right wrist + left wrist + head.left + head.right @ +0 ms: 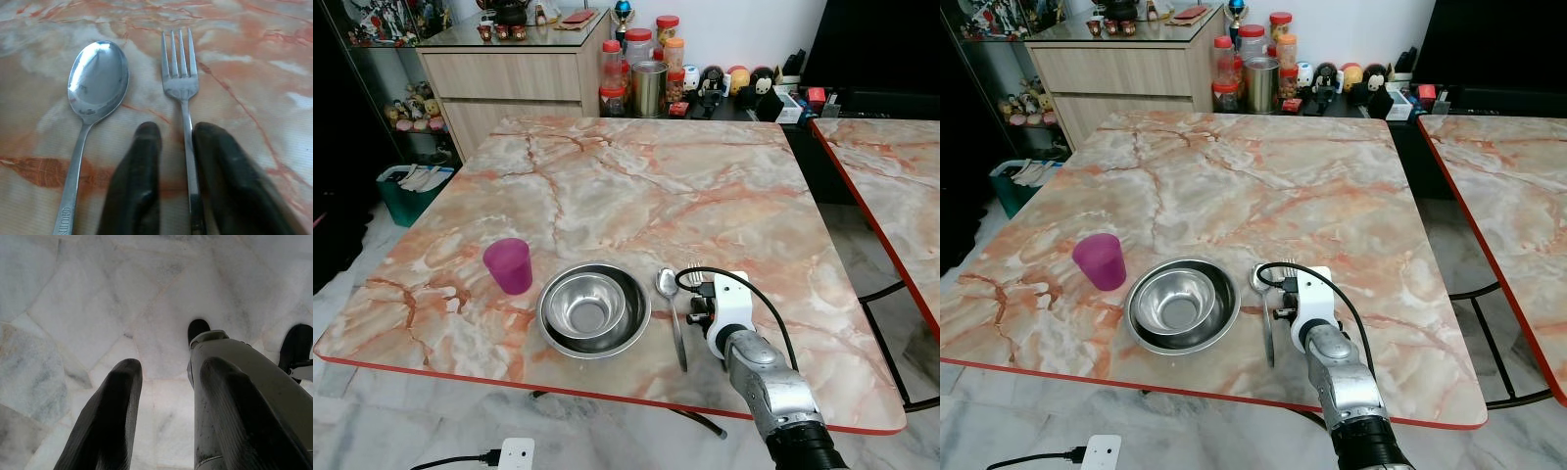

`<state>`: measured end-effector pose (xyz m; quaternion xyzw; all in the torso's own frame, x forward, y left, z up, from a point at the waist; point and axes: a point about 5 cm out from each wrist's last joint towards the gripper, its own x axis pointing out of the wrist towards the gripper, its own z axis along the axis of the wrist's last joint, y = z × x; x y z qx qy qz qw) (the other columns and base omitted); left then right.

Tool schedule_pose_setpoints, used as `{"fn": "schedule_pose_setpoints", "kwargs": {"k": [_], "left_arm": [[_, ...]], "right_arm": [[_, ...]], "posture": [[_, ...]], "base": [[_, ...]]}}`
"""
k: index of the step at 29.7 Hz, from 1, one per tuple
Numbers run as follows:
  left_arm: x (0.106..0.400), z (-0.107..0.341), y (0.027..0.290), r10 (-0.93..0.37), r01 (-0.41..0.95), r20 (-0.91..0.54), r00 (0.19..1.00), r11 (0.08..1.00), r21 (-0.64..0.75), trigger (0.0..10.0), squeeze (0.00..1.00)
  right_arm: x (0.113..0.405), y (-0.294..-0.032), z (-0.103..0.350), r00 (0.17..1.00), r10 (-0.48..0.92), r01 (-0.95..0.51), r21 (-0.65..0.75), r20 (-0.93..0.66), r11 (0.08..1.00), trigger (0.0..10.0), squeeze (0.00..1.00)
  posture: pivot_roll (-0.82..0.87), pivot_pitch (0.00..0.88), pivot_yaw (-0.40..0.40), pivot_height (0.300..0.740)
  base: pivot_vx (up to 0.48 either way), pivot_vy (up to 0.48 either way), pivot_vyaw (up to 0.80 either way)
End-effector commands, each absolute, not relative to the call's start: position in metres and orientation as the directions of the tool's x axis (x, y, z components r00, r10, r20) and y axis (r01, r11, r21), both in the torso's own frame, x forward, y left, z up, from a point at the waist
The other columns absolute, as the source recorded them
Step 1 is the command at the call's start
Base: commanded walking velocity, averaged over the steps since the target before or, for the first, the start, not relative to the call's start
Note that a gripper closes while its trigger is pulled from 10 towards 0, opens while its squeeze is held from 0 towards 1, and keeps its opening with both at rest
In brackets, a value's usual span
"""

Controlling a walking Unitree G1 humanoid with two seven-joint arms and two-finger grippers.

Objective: Setting the table

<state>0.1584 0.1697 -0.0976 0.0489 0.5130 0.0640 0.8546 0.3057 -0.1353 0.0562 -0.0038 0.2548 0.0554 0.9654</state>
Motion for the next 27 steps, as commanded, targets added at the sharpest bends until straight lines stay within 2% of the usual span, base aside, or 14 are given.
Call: {"fn": "schedule_pose_setpoints", "kwargs": {"k": [1,7,8,9,13,17,22,27], "left_arm": [[0.151,-0.101,0.169,0.157,-0.055,-0.888,0.433,0.988,0.147,10.0,0.00],[0.151,-0.101,0.169,0.157,-0.057,-0.887,0.434,0.988,0.147,10.0,0.00],[0.151,-0.101,0.169,0.156,-0.058,-0.887,0.435,0.988,0.145,10.0,0.00],[0.151,-0.101,0.169,0.155,-0.058,-0.887,0.435,0.988,0.144,10.0,0.00],[0.151,-0.101,0.169,0.154,-0.062,-0.886,0.438,0.988,0.141,10.0,0.00],[0.152,-0.100,0.168,0.151,-0.071,-0.882,0.447,0.989,0.133,10.0,0.00],[0.152,-0.100,0.168,0.147,-0.068,-0.879,0.454,0.989,0.130,10.0,0.00],[0.153,-0.100,0.168,0.148,-0.071,-0.872,0.466,0.989,0.130,10.0,0.00]], "right_arm": [[0.303,-0.136,0.055,0.857,0.097,-0.104,0.015,-0.505,0.994,10.0,1.00],[0.304,-0.138,0.059,0.866,0.094,-0.100,0.013,-0.491,0.995,10.0,1.00],[0.305,-0.139,0.061,0.873,0.089,-0.099,0.004,-0.480,0.995,10.0,0.38],[0.306,-0.141,0.063,0.880,0.080,-0.096,-0.009,-0.469,0.995,10.0,0.00],[0.309,-0.146,0.069,0.898,0.052,-0.083,-0.051,-0.437,0.995,10.0,0.00],[0.317,-0.155,0.088,0.952,0.003,-0.020,-0.055,-0.305,0.998,10.0,0.00],[0.323,-0.163,0.127,1.000,-0.021,0.021,0.014,-0.015,1.000,10.0,0.00],[0.324,-0.163,0.131,0.999,-0.012,0.011,0.024,0.050,1.000,10.0,0.00]], "posture": [[0.02,0.000,0.006,0.740],[0.02,0.000,0.006,0.740],[0.02,0.000,0.006,0.740],[0.02,0.000,0.006,0.740],[0.02,0.000,0.006,0.740],[0.02,0.000,0.007,0.740],[0.02,0.000,0.010,0.740],[0.02,0.000,0.011,0.740]], "base": [[0.000,0.000,0.00],[0.000,0.000,0.00],[0.000,0.000,0.00],[0.000,0.000,0.00],[0.000,0.000,0.00],[0.000,0.000,0.00],[0.000,0.000,0.00],[0.000,0.000,0.00]]}}
